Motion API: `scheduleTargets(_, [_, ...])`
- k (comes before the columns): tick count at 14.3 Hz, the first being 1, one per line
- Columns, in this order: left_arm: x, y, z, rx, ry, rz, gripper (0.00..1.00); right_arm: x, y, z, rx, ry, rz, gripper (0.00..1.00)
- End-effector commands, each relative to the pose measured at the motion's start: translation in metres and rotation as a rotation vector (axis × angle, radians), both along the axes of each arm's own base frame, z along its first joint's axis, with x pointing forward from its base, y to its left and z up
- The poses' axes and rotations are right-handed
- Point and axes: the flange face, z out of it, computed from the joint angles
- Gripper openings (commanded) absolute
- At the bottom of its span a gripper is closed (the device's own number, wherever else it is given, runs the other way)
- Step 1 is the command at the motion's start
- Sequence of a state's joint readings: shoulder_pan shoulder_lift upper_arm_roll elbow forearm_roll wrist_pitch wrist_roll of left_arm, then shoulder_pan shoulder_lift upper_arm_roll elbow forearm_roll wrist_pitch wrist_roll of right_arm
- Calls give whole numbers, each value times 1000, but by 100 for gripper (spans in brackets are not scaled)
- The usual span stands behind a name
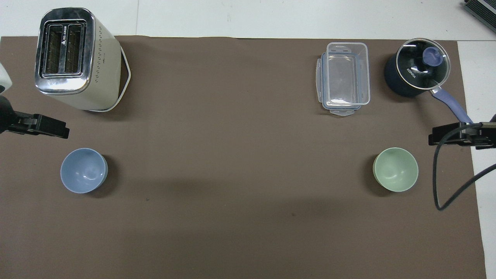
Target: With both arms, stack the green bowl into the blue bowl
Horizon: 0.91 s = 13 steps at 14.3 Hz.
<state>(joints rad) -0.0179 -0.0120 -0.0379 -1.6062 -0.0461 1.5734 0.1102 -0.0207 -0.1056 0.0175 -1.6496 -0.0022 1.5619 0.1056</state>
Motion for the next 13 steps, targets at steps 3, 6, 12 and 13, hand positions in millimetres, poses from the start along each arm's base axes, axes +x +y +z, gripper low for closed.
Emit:
scheduleTargets(3, [-1,-1,2,-11,-2,1,100,1,-1,2,0,9,18,100])
scheduleTargets(6, [-1,-1,2,-11,-2,-1,100,0,-2,3,0,7,17,100])
scheduleTargets(12, [-1,-1,2,-11,0,-1,100,1,-1,2,0,9,18,100])
scheduleTargets(13, [-1,-1,2,-11,-1,-6,100,1,-1,2,0,9,18,100])
